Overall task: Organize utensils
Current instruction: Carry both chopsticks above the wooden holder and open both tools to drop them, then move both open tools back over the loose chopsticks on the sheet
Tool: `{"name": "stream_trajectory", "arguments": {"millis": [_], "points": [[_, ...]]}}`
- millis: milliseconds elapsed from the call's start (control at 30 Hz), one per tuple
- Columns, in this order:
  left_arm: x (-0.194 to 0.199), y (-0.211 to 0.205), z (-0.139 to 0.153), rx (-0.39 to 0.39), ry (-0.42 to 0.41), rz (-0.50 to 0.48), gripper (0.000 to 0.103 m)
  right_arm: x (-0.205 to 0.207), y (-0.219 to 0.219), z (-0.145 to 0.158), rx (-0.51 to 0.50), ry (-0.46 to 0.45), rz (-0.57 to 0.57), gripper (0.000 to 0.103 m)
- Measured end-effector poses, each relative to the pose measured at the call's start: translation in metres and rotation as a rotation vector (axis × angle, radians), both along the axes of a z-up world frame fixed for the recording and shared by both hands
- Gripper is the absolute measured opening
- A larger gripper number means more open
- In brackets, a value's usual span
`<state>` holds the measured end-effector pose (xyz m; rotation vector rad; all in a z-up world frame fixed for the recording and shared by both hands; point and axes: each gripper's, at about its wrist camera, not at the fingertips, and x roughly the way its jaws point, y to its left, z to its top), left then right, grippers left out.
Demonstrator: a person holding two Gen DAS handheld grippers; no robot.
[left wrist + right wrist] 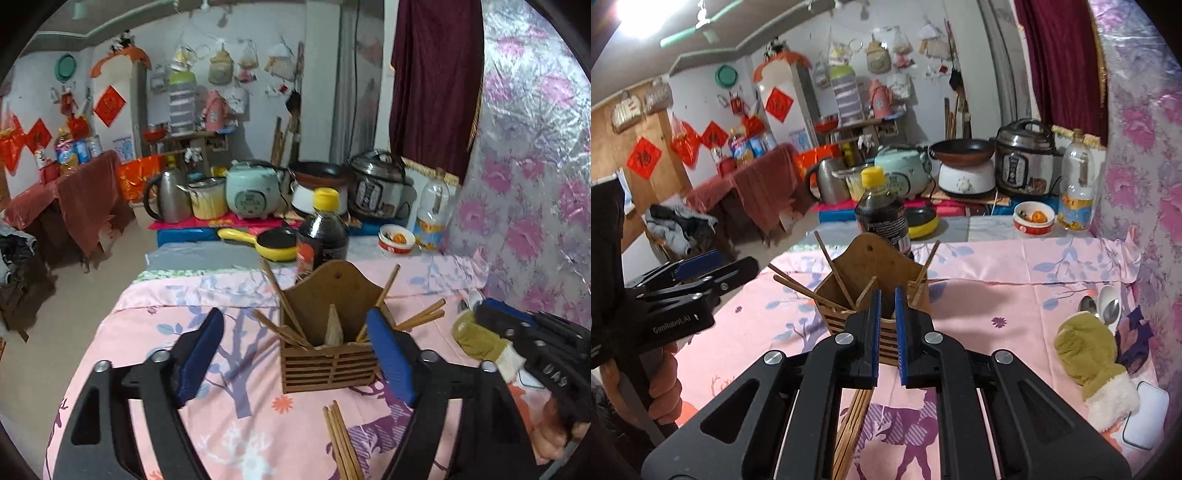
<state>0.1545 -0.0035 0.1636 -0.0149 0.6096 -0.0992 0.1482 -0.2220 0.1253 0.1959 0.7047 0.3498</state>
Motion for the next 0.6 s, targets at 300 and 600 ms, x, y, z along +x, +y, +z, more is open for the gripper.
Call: {"name": "stream_trajectory", "arguments": {"millis": [300, 600], "points": [[-0.045, 0.024, -0.052, -0.081, 0.007, 0.049, 0.097, -0.053, -0.016, -0.045, 0.039, 0.048, -0.028, 0.033], [-0.052, 0.041, -0.165, -0.007, 0.269, 0.052, 0.097, -0.073, -0.002, -0.137, -0.025, 0.254, 0.037, 0.048]]}}
